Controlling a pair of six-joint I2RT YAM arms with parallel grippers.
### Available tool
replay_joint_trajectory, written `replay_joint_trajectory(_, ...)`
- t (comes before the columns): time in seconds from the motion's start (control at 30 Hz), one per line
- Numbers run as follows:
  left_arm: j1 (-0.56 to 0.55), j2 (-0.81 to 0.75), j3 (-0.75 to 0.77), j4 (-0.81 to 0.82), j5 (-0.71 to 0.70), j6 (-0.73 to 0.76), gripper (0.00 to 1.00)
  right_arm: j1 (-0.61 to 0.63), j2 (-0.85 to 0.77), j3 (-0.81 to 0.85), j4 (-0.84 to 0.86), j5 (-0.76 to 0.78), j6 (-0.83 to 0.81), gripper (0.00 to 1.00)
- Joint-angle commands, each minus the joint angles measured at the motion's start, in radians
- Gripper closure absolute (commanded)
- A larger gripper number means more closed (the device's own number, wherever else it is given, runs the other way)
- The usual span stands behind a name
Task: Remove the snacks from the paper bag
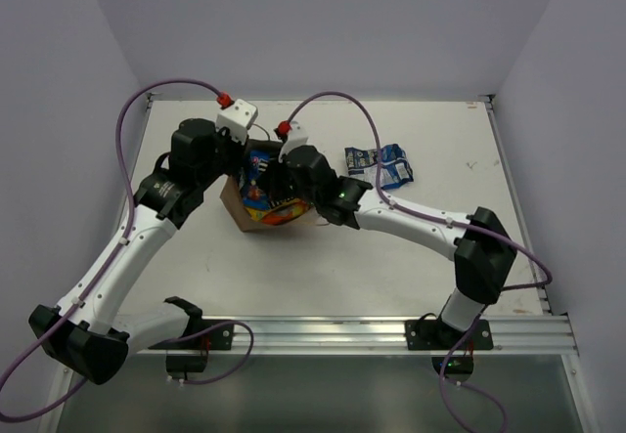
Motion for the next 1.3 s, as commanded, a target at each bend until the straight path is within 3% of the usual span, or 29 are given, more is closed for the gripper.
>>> replay_joint_trajectory(0.0,-0.003,-0.047,0.014,0.122,-0.048,-0.008,1.00,0.000,-0.174,-0.019,0.002,0.005,-0.045,1.00)
replay_joint_trajectory(0.3,-0.003,-0.044,0.010,0.144,-0.082,0.003,1.00,-0.030,-0.525,-0.129,-0.175,0.089,-0.175,1.00)
replay_joint_trajectory(0.43,-0.003,-0.046,0.007,0.139,-0.091,0.009,1.00,-0.165,-0.651,-0.236,-0.209,0.149,-0.178,0.99)
replay_joint_trajectory(0.53,-0.003,-0.049,0.003,0.141,-0.088,0.010,1.00,-0.434,-0.687,-0.327,-0.210,0.127,-0.141,0.99)
replay_joint_trajectory(0.73,-0.003,-0.049,-0.001,0.144,-0.068,0.009,1.00,-0.810,-0.466,-0.366,-0.172,0.002,-0.066,1.00)
replay_joint_trajectory(0.93,-0.003,-0.050,-0.004,0.144,-0.058,0.010,1.00,-1.013,-0.138,-0.277,-0.137,-0.100,0.013,1.00)
replay_joint_trajectory(1.03,-0.003,-0.053,-0.007,0.145,-0.055,0.010,1.00,-1.055,-0.044,-0.242,-0.140,-0.119,0.030,0.99)
replay_joint_trajectory(1.17,-0.003,-0.058,-0.013,0.150,-0.047,0.009,1.00,-1.087,-0.033,-0.194,-0.199,-0.130,0.023,0.66)
replay_joint_trajectory(1.2,-0.003,-0.058,-0.015,0.147,-0.050,0.009,1.00,-1.086,-0.052,-0.197,-0.216,-0.133,0.014,0.47)
replay_joint_trajectory(1.27,-0.003,-0.061,-0.018,0.150,-0.052,0.009,1.00,-1.075,-0.135,-0.224,-0.235,-0.181,0.009,0.37)
